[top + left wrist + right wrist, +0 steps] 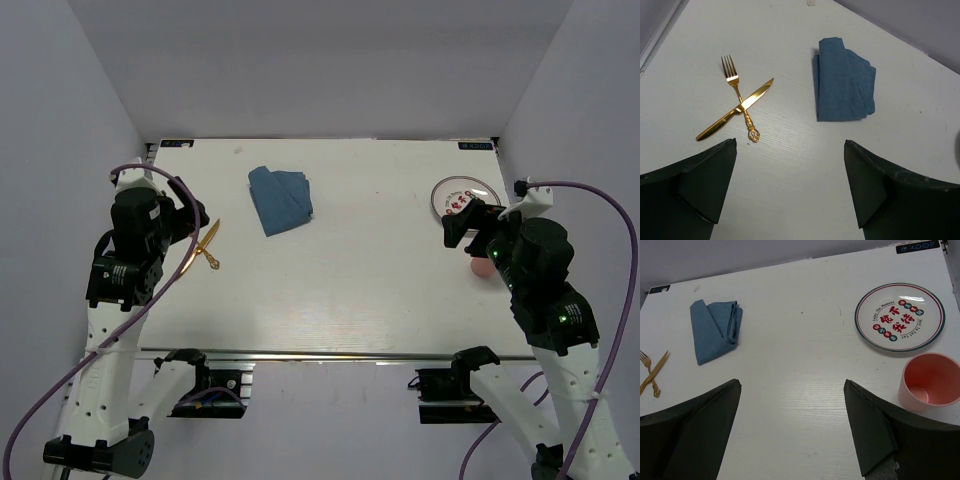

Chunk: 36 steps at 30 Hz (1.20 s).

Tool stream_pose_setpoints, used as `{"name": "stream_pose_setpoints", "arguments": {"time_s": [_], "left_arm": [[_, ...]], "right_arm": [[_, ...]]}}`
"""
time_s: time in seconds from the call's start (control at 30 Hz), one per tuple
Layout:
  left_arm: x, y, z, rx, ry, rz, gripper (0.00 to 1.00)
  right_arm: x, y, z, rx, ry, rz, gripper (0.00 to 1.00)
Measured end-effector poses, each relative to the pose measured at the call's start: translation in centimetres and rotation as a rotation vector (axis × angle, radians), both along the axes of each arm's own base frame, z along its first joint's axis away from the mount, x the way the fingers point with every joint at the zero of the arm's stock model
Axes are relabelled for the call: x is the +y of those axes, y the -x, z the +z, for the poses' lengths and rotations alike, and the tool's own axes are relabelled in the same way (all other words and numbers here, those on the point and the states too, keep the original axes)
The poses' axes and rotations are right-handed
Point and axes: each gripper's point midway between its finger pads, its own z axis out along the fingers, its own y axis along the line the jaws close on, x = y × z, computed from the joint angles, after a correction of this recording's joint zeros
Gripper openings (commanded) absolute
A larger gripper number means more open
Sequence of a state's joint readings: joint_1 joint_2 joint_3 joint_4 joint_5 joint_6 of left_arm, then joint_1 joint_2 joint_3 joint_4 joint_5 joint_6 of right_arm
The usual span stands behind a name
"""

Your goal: Set the dinner table for one person

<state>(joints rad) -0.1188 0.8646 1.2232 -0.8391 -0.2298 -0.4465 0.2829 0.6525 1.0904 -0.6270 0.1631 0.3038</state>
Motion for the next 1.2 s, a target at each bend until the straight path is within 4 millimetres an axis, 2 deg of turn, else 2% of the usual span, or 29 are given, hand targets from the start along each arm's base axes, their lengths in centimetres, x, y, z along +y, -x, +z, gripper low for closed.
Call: {"name": "stream_pose_setpoints", "arguments": {"time_s": [0.4, 0.5, 0.6, 0.7, 0.73, 0.9, 1.0, 1.07, 1.2], "left_arm": [[0.6, -0.3, -0.5, 0.018, 0.007, 0.053, 0.98], [-0.3, -1.0, -0.7, 0.023, 0.033, 0.019, 0.98], [-2.1, -2.9, -1.2, 0.031, 0.086, -0.052, 0.98], [-4.3, -6.2, -3.0, 0.075, 0.154, -0.121, 0.98], [-5.1, -7.6, -4.4, 0.110, 0.176, -0.140, 0.98], [-7.2, -15.0, -13.5, 0.326, 0.239, -0.163, 0.98], [-7.7, -19.1, -18.1, 0.412, 0.238, -0.154, 0.98], [-8.2, -22.2, -20.1, 0.427, 0.233, -0.165, 0.97], [-9.1, -27.9, -22.0, 0.401, 0.225, -0.211, 0.96]], "right_arm": [[0.1, -0.2, -0.1, 0.006, 0.002, 0.002, 0.89], [0.5, -0.3, -0.2, 0.003, -0.006, 0.024, 0.89], [1.6, -0.4, -0.7, 0.006, -0.029, 0.076, 0.89], [3.3, -0.3, -2.1, 0.023, -0.068, 0.157, 0.89], [3.9, -0.2, -2.6, 0.028, -0.080, 0.185, 0.89], [6.4, 0.7, -4.4, 0.045, -0.139, 0.328, 0.89], [7.7, 1.4, -4.4, 0.045, -0.162, 0.411, 0.89], [8.4, 1.9, -3.9, 0.032, -0.175, 0.466, 0.89], [9.4, 3.0, -4.3, 0.029, -0.191, 0.544, 0.89]]}}
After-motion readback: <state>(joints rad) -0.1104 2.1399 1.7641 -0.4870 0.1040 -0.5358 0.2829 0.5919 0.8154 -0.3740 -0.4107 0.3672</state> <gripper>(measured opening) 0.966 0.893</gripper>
